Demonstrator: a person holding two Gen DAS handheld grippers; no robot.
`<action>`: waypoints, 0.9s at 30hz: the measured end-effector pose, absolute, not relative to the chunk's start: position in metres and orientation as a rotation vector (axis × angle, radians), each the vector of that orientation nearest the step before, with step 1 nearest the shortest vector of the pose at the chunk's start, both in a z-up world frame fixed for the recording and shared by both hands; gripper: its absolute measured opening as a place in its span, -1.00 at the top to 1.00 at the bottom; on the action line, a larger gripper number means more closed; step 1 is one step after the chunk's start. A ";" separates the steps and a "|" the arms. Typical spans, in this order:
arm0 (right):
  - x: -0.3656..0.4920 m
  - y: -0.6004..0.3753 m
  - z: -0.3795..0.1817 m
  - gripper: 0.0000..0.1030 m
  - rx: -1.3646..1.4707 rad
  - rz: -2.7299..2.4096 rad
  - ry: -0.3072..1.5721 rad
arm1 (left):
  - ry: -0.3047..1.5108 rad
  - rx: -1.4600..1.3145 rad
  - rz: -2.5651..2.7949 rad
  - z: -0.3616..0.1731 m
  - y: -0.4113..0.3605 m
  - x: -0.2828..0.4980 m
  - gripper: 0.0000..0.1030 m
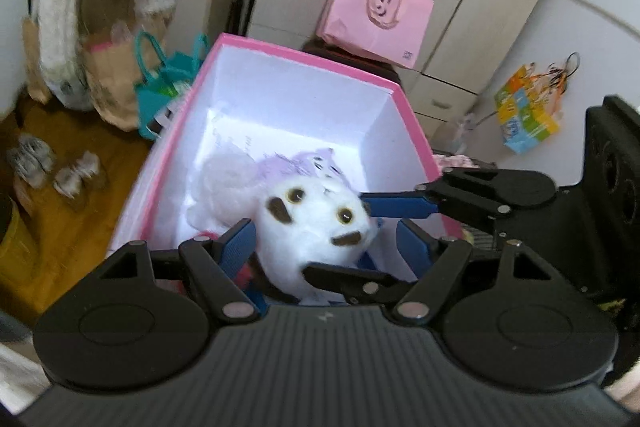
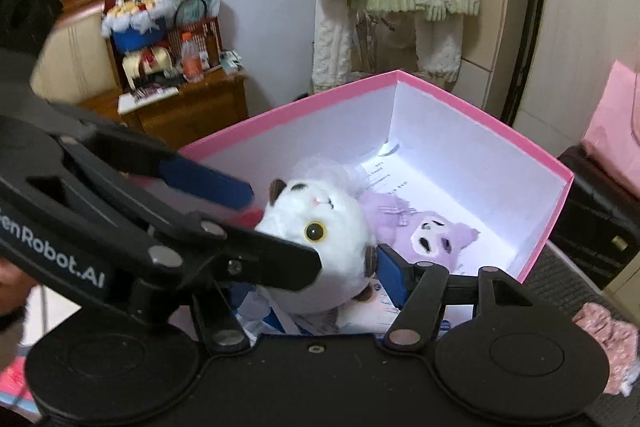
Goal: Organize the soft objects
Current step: 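Carry the white round plush into the pink box and open the left gripper, then move the left gripper to the green ball while the right gripper approaches the pink scrunchie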
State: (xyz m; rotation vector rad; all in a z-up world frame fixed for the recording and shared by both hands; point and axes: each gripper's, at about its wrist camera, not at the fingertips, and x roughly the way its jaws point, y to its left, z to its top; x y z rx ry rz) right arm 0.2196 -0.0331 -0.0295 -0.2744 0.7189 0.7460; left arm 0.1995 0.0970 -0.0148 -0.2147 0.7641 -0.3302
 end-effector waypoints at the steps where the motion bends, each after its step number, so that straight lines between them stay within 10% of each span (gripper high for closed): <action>1: 0.218 -0.033 -0.029 -0.37 -0.278 0.745 0.717 | 0.751 -0.195 -0.317 -0.013 0.095 0.199 -0.47; 27: 0.134 -0.082 0.020 -0.42 -0.341 0.648 0.611 | 0.607 -0.006 -0.330 0.042 0.078 0.107 -0.51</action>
